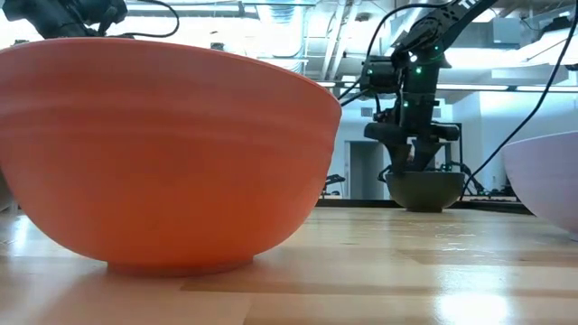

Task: Nest bowls inside each other
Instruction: Move the right black bowl to the center of the table

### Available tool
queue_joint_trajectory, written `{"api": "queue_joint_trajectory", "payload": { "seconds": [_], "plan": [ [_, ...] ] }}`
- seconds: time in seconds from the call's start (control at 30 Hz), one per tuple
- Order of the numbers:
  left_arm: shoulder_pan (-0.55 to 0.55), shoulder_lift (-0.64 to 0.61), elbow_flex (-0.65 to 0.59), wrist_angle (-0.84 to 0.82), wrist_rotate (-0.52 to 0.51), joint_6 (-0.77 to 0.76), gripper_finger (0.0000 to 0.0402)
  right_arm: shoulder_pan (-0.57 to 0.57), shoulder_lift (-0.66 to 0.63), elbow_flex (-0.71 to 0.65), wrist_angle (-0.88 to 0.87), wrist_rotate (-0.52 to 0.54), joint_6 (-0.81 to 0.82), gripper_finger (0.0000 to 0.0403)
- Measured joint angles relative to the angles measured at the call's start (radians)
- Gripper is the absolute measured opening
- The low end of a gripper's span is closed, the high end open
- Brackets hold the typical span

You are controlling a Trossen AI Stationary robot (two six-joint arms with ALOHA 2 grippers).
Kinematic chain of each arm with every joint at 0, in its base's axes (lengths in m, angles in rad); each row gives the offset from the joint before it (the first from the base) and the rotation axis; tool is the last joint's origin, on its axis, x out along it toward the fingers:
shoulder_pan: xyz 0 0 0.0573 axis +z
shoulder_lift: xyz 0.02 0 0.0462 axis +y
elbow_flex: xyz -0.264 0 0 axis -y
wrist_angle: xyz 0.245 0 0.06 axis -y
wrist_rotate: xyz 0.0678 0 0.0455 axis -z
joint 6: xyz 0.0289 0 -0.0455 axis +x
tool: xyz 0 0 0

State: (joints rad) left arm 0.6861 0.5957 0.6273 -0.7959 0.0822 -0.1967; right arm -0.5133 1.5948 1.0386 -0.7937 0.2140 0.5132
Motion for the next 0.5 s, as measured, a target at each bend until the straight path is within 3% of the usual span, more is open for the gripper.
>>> {"api": "queue_joint_trajectory", "payload": {
  "seconds": [0.27,0.5],
  "plan": [
    [0.000,0.000,0.000,-0.001,-0.008,-0.001,0.0165,0.017,0.011,0.000,0.011,-0.010,-0.047,0.0255],
    [0.000,0.000,-0.001,-0.001,0.000,-0.001,0.0165,0.064,0.121,-0.001,0.017,-0.108,-0.078,0.0255]
  ]
}}
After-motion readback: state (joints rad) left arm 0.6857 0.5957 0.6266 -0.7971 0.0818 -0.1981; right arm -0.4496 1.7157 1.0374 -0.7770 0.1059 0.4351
